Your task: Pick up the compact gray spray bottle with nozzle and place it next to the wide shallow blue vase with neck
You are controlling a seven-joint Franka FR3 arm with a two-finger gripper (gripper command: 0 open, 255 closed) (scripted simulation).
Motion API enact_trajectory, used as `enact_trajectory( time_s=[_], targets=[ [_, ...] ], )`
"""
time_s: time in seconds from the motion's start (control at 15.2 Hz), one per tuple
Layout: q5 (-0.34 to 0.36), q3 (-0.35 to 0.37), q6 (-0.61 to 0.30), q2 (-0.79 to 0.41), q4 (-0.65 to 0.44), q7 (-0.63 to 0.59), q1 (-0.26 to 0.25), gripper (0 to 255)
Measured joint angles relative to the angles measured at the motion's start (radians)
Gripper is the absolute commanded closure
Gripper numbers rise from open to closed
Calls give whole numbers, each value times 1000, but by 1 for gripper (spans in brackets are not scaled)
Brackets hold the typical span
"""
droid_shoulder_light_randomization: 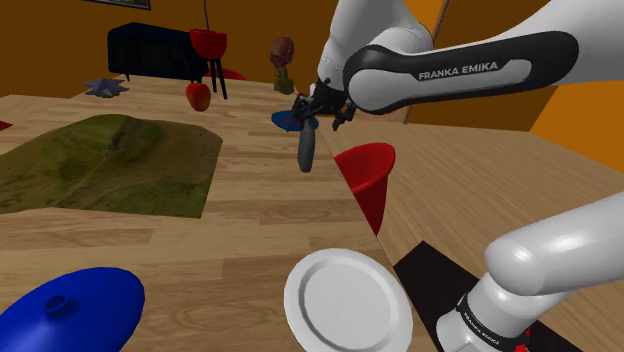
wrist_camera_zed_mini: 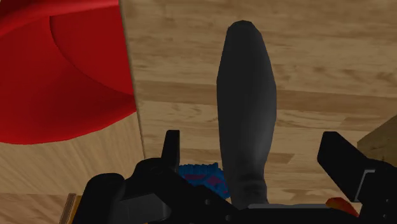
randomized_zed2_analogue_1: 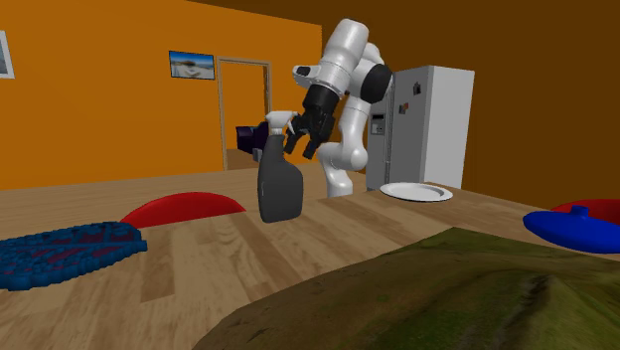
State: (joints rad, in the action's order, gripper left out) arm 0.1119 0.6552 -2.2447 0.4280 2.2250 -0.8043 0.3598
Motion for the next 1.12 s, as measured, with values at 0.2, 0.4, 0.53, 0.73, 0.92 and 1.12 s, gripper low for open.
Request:
enact_trajectory(
  time_s=[0.2, 0.4, 0.53, 0.73, 0.92, 1.12],
  targets=[
    [68, 63, -32, -50, -29, -103, 57, 0],
    [96, 79, -63, -79, -24, -126, 79, 0],
    [120, 92, -91, -104, -17, -144, 96, 0],
    [131, 98, -105, -115, -12, -152, 103, 0],
    [133, 99, -106, -116, -12, -153, 103, 0],
    [133, 99, -106, -116, -12, -153, 103, 255]
  ],
)
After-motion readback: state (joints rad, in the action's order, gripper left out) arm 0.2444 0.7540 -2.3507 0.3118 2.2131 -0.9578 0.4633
